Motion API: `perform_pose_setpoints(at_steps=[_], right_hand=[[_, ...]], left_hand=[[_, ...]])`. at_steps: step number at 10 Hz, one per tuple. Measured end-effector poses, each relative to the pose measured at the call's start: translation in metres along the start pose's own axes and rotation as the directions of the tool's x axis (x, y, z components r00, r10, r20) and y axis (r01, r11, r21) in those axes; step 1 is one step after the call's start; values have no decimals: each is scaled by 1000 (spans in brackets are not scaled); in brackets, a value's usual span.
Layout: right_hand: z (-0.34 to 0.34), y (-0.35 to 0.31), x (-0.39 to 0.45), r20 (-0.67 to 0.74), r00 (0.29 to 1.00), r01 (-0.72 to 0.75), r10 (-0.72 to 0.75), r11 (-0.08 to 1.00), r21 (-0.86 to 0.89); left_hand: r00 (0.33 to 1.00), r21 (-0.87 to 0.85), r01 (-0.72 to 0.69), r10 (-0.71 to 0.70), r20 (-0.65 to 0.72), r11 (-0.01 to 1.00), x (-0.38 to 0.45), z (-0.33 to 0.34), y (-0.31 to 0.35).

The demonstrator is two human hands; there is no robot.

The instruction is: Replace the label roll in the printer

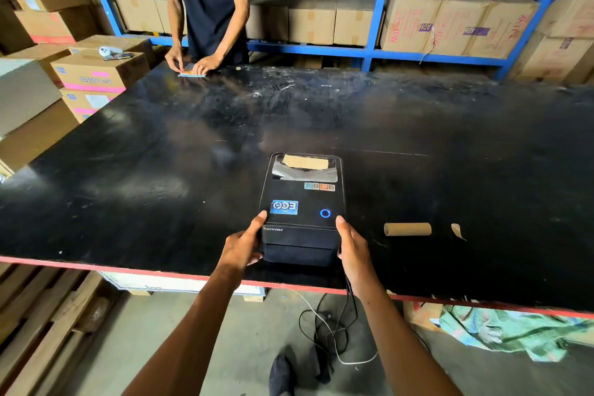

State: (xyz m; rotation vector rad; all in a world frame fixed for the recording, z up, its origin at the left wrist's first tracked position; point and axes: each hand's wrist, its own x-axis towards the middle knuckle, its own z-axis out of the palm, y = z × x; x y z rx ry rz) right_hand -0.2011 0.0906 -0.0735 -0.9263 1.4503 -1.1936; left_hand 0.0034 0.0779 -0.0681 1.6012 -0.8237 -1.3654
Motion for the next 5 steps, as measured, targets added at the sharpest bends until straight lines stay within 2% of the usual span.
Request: perform_pose_setpoints(at_steps=[4,5], right_hand=[[-1,-8,-3,6,1000,25,-25,1000,-13],[-13,13,-20,-137,985,92,-101,993,-68]], left_hand=[[1000,28,-2,1,21,1000,-2,-1,8],[996,42,-44,47,-76,998,-21,-18,-21]])
